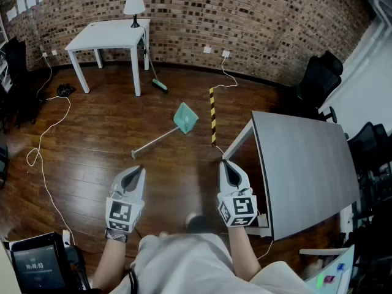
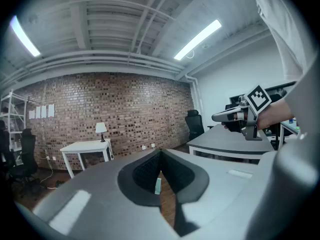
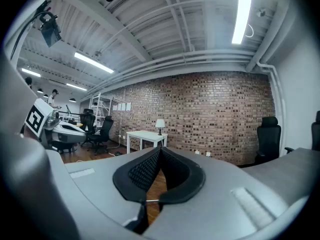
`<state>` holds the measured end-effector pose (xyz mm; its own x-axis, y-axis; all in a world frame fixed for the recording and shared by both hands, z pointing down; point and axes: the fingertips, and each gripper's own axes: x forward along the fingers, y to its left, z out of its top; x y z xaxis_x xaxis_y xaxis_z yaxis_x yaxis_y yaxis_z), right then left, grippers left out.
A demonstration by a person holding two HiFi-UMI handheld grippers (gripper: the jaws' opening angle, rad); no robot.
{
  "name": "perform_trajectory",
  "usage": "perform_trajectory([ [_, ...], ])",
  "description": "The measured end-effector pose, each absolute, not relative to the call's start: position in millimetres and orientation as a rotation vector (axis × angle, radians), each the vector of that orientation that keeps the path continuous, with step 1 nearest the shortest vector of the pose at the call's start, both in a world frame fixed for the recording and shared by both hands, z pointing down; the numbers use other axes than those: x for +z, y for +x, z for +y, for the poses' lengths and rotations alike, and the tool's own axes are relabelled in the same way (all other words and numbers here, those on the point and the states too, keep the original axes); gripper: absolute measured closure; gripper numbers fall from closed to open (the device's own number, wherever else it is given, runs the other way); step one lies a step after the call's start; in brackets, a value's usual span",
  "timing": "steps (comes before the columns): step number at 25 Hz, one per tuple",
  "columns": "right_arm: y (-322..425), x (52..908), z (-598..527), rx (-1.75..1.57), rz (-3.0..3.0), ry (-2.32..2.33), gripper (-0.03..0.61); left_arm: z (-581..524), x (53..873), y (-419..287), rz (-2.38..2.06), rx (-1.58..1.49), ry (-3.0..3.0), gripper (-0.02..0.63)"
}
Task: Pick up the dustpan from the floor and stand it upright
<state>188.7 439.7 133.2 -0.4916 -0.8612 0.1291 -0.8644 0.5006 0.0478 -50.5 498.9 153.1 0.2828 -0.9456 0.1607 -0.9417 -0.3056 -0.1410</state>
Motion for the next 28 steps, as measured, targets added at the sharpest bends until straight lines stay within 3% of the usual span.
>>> perform_trajectory([
  [6,172.4,143.1,389.3,0.03,-2.607,1.47,0.565,462.0,142.9,-53.9,1.742,-0.212,-2.527,0.614],
  [14,165.9,187.9,229.8,0.072,-2.654,1.411,0.565,321.9,184.3,-70.2,1.854,-0.436,-2.44,0.614],
  [22,149.3,154.2,52.8,-0.024,-2.766,1.234,0.565,139.3,171.3,-82.7,2.075,-0.354,-2.372,0.614],
  [28,134.4,138.3,-13.8,-0.062,-2.807,1.164,0.565,67.5,164.9,-88.8,2.101,-0.355,-2.357,0.614],
])
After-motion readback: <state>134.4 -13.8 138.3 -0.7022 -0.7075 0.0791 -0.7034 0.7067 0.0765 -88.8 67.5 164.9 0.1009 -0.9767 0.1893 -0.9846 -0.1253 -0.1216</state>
